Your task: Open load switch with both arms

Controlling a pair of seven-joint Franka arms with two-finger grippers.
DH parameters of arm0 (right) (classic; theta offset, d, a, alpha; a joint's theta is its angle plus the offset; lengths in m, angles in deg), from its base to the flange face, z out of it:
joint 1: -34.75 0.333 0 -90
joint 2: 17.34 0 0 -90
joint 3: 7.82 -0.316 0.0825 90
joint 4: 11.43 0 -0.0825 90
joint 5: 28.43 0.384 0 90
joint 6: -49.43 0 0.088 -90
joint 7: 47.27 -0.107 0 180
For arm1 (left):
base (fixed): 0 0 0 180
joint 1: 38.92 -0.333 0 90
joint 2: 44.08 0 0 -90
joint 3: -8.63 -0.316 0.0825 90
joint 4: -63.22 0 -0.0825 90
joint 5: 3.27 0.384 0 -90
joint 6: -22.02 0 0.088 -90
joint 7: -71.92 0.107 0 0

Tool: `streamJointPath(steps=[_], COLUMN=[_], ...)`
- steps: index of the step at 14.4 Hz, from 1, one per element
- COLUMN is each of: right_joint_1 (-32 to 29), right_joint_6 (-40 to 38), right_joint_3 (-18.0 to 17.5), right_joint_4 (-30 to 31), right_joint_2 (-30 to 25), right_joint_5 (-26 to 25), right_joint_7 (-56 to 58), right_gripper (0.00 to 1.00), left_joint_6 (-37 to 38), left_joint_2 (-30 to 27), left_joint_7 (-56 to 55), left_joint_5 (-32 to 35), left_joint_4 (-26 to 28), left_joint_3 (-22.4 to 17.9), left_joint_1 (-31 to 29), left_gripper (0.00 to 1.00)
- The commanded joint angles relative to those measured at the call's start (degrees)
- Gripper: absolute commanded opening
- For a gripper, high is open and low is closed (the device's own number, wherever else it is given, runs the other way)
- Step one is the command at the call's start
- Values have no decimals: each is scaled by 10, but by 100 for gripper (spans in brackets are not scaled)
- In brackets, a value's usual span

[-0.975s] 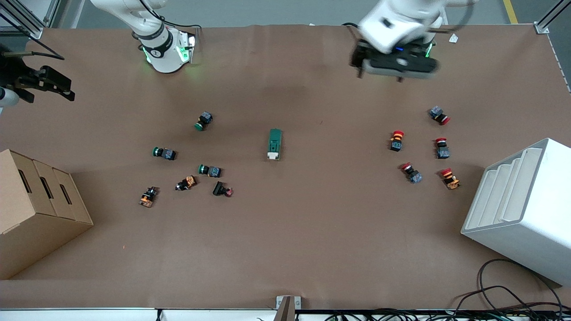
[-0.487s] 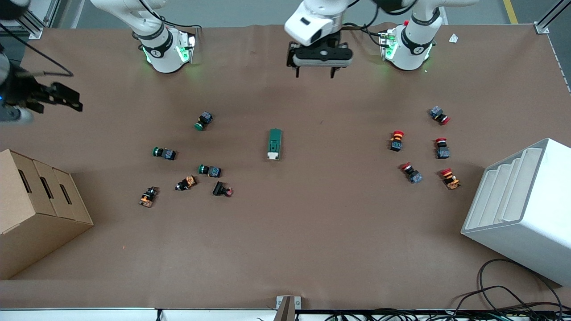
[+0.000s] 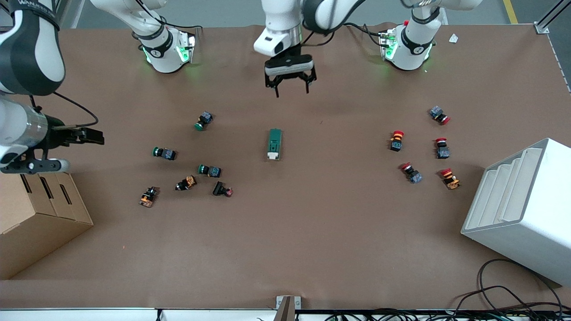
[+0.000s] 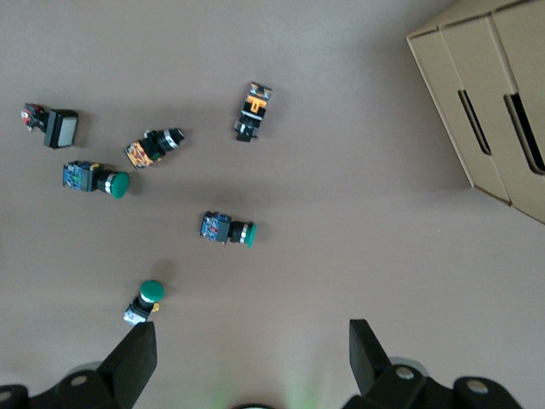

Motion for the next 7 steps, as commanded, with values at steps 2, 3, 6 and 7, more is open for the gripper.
streamJointPath(steps=[2,3,6,7], right_joint_1=[69,94,169,196], right_joint_6=[9,19,61,74], right_joint_3=[-1,-1,-1,-2], right_joint_4=[-9,-9,-8,-8], right_joint_2=[26,38,80,98], right_joint_5=[-2,-2,-1,5], right_joint_7=[-148,-192,-364,-442], right_gripper=[100,100,100,100], left_joint_6=[4,6,16,24], left_joint_2=[94,105,135,152], left_joint_7=[-99,-121,-220,-275], left_joint_5=[148,173,272,317], left_joint_4=[-19,-17,1,7], left_joint_3=[0,0,-3,-3], left_joint_1=[40,46,66,74], left_gripper=[100,100,100,100])
